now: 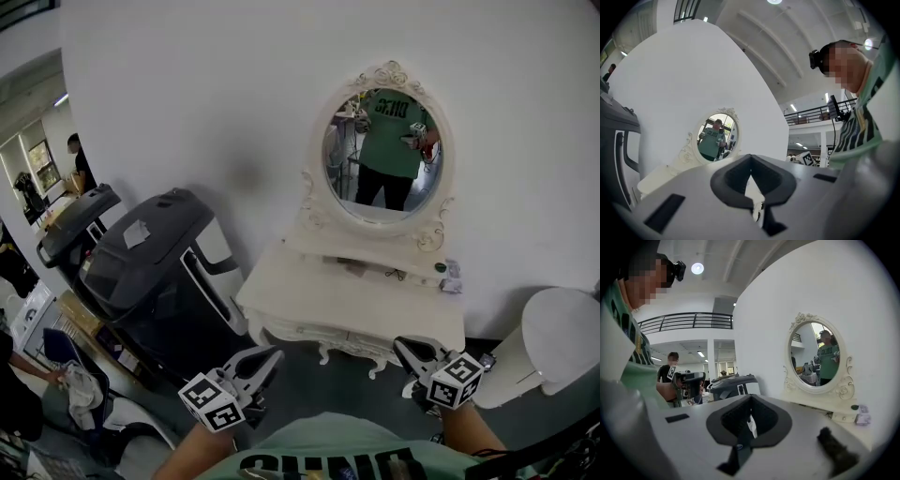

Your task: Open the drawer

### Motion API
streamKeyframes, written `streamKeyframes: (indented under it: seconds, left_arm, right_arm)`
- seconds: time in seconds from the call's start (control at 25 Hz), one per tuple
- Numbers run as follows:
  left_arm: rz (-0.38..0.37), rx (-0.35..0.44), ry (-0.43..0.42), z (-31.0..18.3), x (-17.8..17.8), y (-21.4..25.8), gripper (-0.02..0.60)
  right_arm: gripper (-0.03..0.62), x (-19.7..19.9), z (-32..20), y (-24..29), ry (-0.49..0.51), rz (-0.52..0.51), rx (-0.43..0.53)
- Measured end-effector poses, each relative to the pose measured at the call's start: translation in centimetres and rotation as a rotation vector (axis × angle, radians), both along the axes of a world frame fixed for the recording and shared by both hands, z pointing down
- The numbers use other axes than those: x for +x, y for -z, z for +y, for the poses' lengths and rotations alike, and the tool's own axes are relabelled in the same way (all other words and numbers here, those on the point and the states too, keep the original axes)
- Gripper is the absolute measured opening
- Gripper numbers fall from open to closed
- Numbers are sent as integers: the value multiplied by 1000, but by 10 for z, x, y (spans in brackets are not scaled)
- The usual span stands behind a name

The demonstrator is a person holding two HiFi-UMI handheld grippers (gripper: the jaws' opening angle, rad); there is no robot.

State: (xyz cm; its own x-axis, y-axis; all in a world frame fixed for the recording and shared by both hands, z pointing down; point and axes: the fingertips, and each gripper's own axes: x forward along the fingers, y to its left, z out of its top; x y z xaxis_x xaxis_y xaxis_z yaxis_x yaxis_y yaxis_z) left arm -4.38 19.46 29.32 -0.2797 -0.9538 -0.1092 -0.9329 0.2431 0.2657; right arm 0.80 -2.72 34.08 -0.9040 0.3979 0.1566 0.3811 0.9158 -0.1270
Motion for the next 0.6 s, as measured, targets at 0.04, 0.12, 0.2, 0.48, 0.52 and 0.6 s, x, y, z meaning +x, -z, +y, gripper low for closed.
streamKeyframes:
  seconds: [0.04, 0.12, 0.2, 0.48, 0.52, 0.6]
  left_arm:
    - [4, -6, 3, -10, -1, -1, 9]
    - [16, -21, 5, -26, -4, -4, 9]
    - [20, -35, 1, -40, -7, -7, 9]
    - [36, -37, -36, -54, -45, -17, 9]
    - [38, -30, -47, -52, -54, -18, 9]
    - [36, -16, -72, -45, -74, -19, 9]
  right_arm:
    - [11, -1, -11, -2, 0, 0, -4]
    - [11, -5, -29, -6, -3, 0, -23]
    - [11, -9, -44, -11, -9, 5, -39]
    - [11, -39, -54, -27, -44, 31, -51]
    - [11, -46, -51, -28, -54, 36, -47]
    - [11, -63, -44, -27, -76, 39, -33]
